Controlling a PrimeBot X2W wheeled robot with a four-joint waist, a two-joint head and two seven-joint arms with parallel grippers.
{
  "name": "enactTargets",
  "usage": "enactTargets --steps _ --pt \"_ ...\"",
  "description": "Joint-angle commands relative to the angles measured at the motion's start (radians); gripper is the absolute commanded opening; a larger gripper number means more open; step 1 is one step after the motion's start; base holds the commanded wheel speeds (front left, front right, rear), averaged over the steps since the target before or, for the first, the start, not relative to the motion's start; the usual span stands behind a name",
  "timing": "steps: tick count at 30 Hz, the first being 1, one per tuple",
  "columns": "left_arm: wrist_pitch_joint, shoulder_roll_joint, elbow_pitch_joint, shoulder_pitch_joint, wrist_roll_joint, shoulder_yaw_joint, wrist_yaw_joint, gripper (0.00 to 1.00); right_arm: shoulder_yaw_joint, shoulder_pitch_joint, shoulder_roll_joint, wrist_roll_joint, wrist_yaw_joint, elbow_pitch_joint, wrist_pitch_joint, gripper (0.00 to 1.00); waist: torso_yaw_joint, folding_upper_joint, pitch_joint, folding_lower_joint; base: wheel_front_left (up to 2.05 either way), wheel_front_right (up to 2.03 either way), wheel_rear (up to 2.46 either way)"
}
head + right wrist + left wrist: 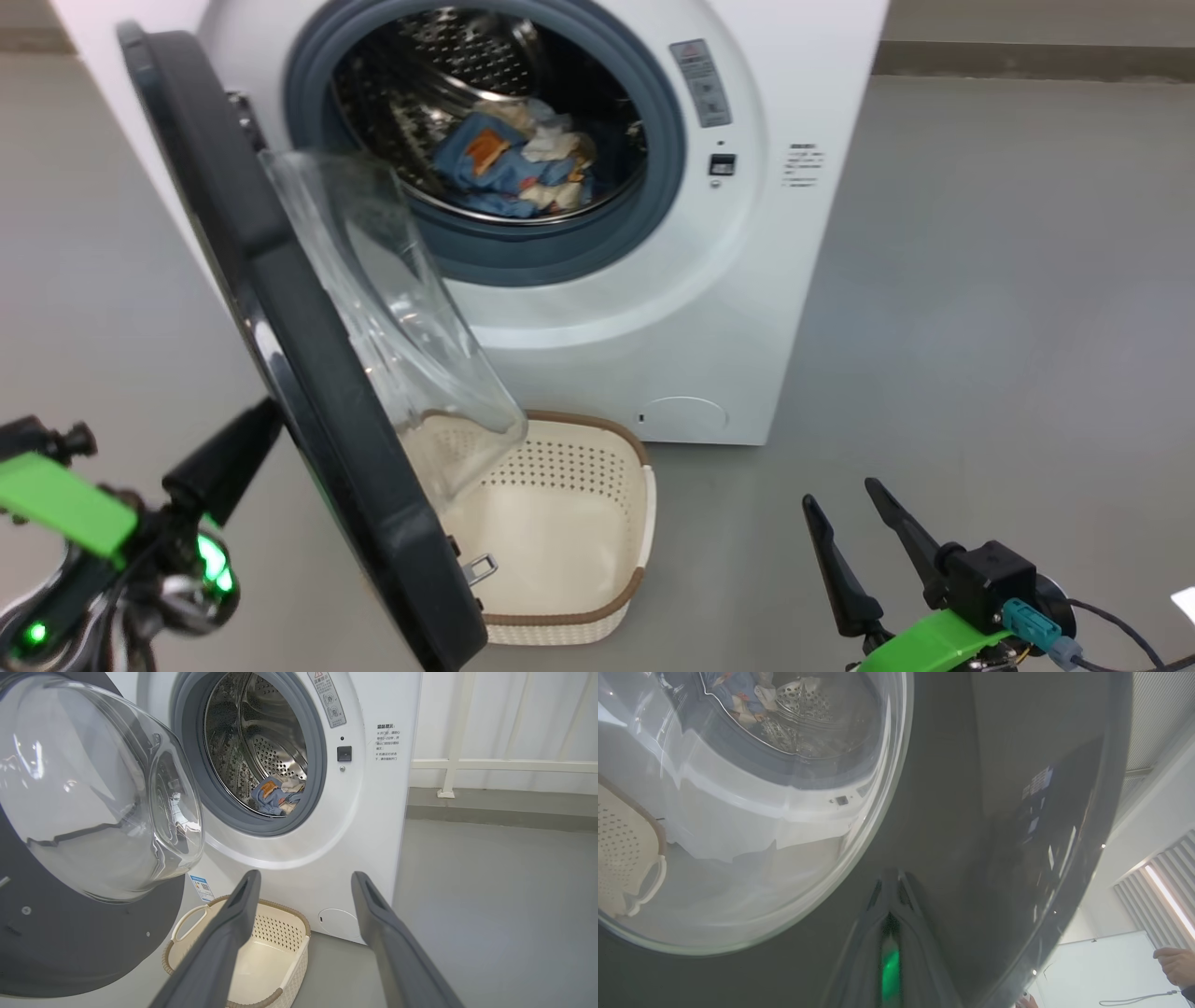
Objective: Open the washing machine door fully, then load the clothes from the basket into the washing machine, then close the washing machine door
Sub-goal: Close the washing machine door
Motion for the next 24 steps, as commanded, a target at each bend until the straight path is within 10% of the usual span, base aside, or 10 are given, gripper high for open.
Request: enactTargets --steps 1,24 --pt "-0.012 0.012 -0.016 -0.060 0.010 0.016 -0.009 0.00 0.025 0.002 0.005 -0.001 0.006 -0.025 -0.005 1.00 -0.025 0.0000 -0.004 0.0001 0.00 0.00 0.00" --pt "-0.432 0.010 0.406 -0.390 -0.072 -0.214 -0.143 0.00 0.042 0.005 0.003 -0.023 0.006 -0.021 -0.005 1.00 -0.203 0.0000 0.015 0.0001 0.00 0.00 0.00"
